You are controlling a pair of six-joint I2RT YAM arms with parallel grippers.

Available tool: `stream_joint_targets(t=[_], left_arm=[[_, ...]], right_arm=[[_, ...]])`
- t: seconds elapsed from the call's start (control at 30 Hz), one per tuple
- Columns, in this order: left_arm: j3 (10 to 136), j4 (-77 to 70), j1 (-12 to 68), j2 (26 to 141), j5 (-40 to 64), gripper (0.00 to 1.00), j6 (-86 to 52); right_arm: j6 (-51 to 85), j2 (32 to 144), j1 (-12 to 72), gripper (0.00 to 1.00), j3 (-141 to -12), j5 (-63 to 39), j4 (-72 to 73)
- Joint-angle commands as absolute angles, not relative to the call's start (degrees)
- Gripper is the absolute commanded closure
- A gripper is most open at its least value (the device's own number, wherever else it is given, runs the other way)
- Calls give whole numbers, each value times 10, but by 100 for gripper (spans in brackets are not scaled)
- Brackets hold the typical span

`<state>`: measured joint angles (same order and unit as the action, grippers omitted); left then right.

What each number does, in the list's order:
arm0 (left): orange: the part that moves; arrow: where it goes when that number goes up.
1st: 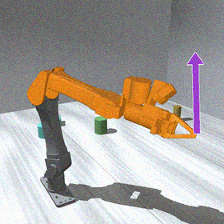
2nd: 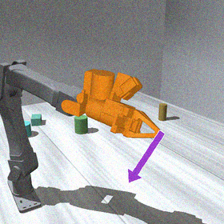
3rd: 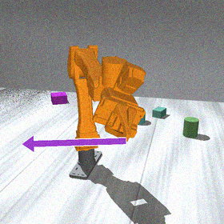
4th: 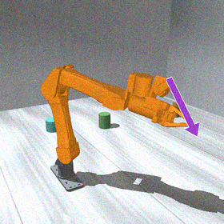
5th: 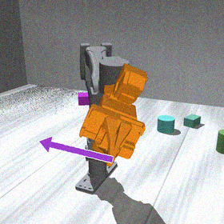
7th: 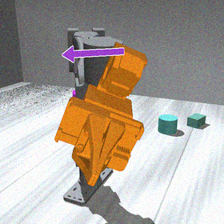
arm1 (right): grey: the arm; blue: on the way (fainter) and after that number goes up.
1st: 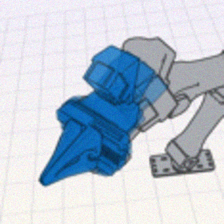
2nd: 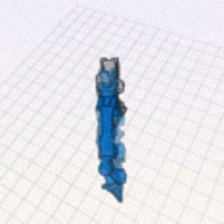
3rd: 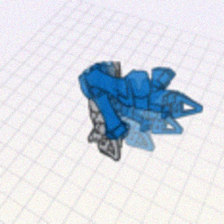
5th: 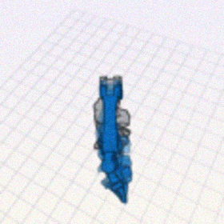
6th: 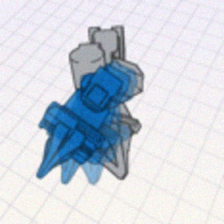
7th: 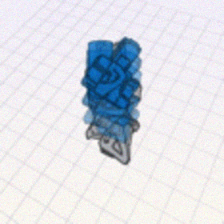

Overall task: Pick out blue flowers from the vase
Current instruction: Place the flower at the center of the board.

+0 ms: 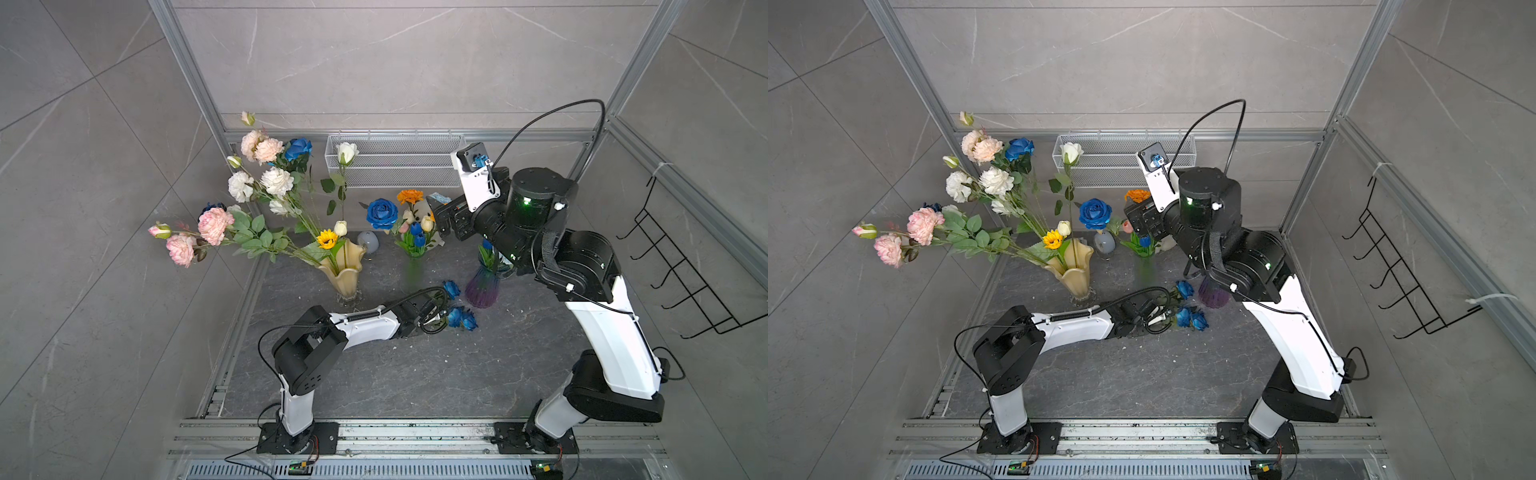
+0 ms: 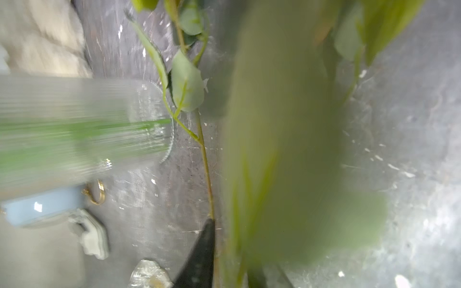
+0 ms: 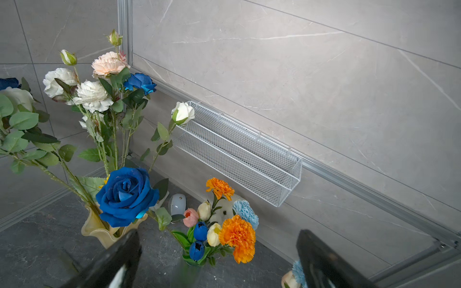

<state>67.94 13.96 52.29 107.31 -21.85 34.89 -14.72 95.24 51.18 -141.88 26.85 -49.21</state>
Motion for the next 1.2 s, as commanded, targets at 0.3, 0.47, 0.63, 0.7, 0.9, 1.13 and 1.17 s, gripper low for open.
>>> stream_joint_targets(t=[0.3, 0.47, 0.63, 0.7, 0.9, 1.13, 1.17], left_arm=[[643, 97, 504, 1008, -204, 19, 294], [641, 111, 499, 931, -210, 18, 248], [641, 184, 483, 797, -214, 16, 187], [636, 211, 467, 745, -223, 16, 160], [621, 307, 425, 619, -318, 8, 61], [615, 426, 392, 532, -335, 8, -27], [615, 437, 391, 517, -341, 8, -43]], right_arm=[[-142, 996, 510, 0, -1507, 215, -505], [-159, 1020, 523, 0, -1543, 194, -509], [-173, 1045, 537, 0, -1581, 192, -509], [-169, 1046, 537, 0, -1582, 190, -504], [-163, 1035, 537, 0, -1568, 181, -492], [-166, 1033, 537, 0, -1566, 169, -515], [-166, 1029, 538, 0, -1561, 166, -511]])
